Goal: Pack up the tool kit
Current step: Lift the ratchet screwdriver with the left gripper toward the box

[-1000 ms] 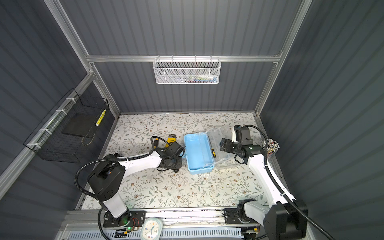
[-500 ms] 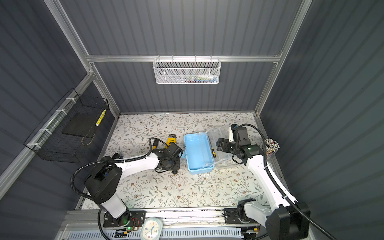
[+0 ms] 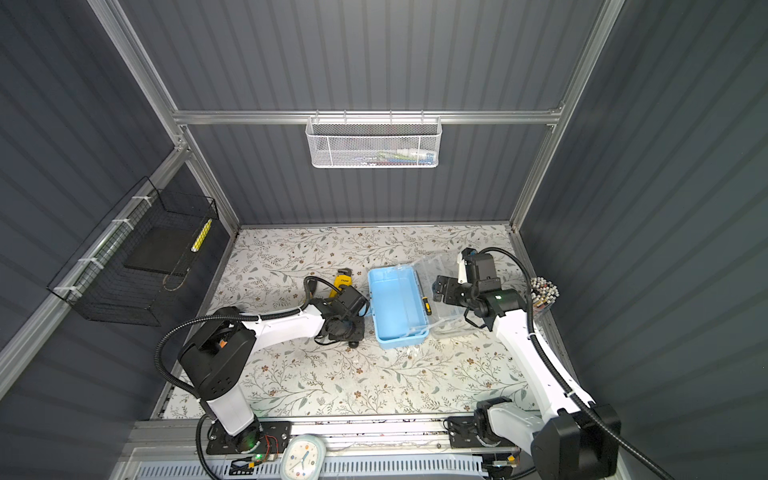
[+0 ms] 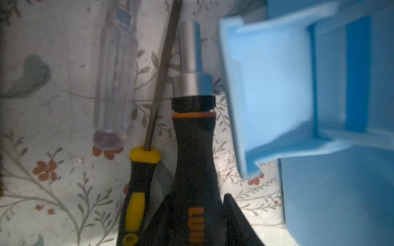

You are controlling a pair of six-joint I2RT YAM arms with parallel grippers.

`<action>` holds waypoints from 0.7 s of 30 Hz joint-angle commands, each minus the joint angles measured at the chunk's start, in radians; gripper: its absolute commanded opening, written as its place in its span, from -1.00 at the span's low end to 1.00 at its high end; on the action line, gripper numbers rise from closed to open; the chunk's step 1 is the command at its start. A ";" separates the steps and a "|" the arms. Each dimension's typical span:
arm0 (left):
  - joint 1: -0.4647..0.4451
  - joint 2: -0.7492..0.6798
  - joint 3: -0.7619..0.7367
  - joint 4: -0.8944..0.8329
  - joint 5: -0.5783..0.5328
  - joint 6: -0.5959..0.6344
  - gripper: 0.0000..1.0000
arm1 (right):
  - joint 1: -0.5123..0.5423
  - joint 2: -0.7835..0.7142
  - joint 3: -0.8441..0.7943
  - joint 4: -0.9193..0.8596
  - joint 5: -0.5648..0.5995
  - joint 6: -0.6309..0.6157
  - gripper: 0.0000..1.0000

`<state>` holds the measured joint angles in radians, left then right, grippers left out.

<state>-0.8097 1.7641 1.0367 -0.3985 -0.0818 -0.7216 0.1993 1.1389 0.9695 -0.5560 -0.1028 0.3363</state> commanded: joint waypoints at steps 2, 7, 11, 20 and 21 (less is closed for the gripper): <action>0.006 -0.001 -0.031 -0.039 0.003 0.000 -0.53 | 0.002 -0.013 0.038 -0.030 0.015 -0.002 0.91; 0.006 -0.092 -0.009 -0.066 -0.008 -0.001 -0.74 | 0.006 -0.010 0.043 -0.036 -0.017 0.018 0.88; 0.006 -0.169 -0.001 -0.113 -0.034 -0.011 -0.76 | 0.015 -0.028 0.032 -0.015 -0.083 0.068 0.88; 0.022 -0.321 -0.048 -0.183 -0.111 -0.047 -0.81 | 0.083 -0.061 0.005 0.041 -0.177 0.187 0.86; 0.022 -0.337 -0.042 -0.181 -0.120 -0.044 -0.82 | 0.096 -0.059 0.001 0.051 -0.187 0.201 0.85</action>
<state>-0.7971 1.4769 1.0035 -0.5442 -0.1543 -0.7479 0.2676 1.0832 0.9840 -0.5312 -0.2451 0.4797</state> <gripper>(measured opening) 0.357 0.927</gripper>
